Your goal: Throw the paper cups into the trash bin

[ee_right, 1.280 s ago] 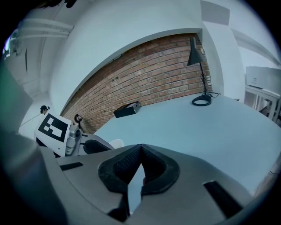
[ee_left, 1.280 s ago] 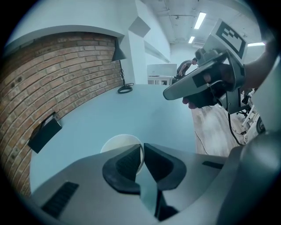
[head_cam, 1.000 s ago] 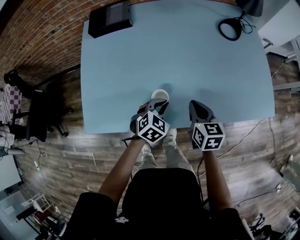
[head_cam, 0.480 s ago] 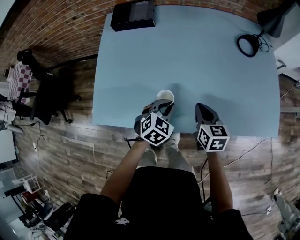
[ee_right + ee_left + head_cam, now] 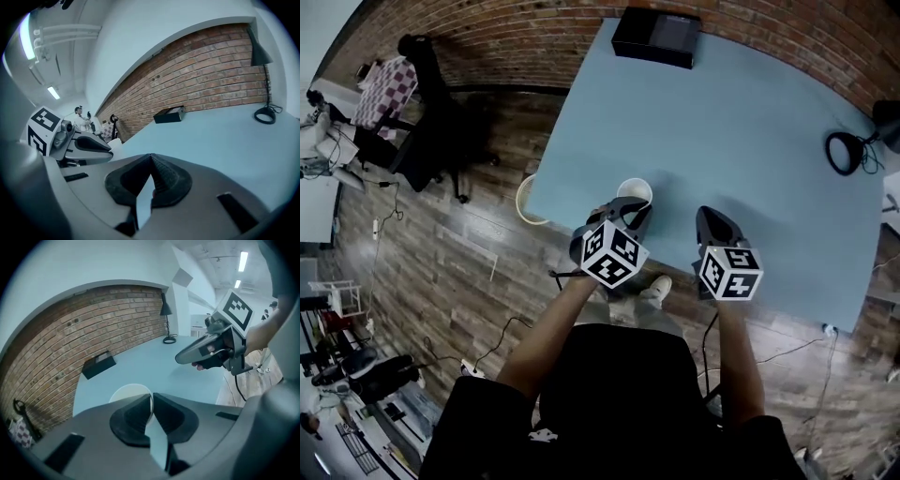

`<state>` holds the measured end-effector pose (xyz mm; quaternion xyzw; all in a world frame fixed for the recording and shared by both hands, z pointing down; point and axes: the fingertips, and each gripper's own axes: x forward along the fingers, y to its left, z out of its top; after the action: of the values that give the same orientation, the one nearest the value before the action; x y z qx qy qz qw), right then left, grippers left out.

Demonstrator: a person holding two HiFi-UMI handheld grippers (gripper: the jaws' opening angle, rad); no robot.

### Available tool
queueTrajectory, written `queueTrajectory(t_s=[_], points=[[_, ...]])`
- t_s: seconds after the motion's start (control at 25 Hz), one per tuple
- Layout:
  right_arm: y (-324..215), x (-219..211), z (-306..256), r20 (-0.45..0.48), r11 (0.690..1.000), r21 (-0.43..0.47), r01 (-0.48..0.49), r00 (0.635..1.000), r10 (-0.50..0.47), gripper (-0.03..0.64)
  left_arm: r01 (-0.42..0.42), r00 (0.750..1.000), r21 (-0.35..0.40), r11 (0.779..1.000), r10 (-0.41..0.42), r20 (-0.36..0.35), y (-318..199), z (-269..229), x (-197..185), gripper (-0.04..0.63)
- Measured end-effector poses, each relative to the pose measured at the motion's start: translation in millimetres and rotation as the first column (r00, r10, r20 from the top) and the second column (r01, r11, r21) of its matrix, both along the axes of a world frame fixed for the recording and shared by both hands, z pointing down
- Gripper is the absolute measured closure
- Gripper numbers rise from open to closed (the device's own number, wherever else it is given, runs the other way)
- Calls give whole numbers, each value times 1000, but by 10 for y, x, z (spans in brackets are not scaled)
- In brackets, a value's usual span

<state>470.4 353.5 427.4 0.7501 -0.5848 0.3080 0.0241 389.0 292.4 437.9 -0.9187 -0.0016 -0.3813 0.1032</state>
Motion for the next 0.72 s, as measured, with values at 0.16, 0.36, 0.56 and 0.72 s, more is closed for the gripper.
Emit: queueTrajectory(t_s=[0.16, 0.36, 0.56, 0.72], points=[[-358, -298, -84, -17, 994, 11, 109, 994, -108, 614, 98, 995, 8, 995, -98, -24, -297, -121, -313, 566], [-792, -636, -139, -33, 978, 4, 209, 977, -209, 614, 208, 977, 10, 978, -207, -47, -674, -201, -736, 566], [-1169, -1081, -235, -51, 953, 8, 304, 951, -304, 614, 291, 955, 16, 957, -289, -58, -999, -259, -1207, 566], [-1421, -1488, -284, -63, 932, 2, 361, 931, -361, 614, 346, 935, 5, 938, -344, -84, -1217, -333, -1587, 566]])
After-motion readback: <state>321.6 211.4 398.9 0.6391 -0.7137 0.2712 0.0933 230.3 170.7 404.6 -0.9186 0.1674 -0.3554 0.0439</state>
